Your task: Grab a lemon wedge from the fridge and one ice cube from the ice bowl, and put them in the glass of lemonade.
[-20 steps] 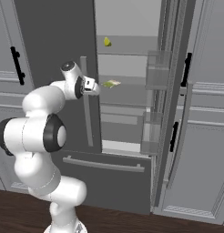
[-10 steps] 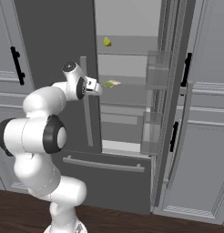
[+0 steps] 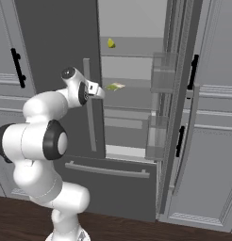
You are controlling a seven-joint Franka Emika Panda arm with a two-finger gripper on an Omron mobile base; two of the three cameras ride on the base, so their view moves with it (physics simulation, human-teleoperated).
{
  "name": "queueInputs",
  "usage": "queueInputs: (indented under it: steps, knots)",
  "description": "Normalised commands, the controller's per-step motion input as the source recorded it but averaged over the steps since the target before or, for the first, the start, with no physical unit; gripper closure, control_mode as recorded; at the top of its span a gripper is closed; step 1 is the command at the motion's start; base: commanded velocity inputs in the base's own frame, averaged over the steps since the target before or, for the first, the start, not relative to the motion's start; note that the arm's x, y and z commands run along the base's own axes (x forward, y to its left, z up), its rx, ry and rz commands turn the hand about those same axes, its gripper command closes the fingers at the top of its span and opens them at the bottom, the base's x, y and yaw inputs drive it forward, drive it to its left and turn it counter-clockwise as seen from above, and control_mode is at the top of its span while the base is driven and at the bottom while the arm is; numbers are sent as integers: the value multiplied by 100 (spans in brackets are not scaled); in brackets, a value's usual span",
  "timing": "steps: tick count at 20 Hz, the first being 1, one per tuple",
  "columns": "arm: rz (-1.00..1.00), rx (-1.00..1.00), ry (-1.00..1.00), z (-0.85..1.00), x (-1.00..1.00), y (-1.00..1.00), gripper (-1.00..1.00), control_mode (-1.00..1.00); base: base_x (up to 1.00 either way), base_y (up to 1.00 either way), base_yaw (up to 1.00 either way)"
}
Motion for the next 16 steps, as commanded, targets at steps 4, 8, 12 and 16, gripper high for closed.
queueInputs:
  steps: [4,8,12,16]
  knots:
    - [0,0,-5,-9,27,27,-100,-100,0,0,0]
    - [0,0,-1,-9,15,27,-100,-100,0,0,0]
    - [0,0,0,-1,1,21,-100,-100,0,0,0]
    - [0,0,0,0,6,9,-100,-100,0,0,0]
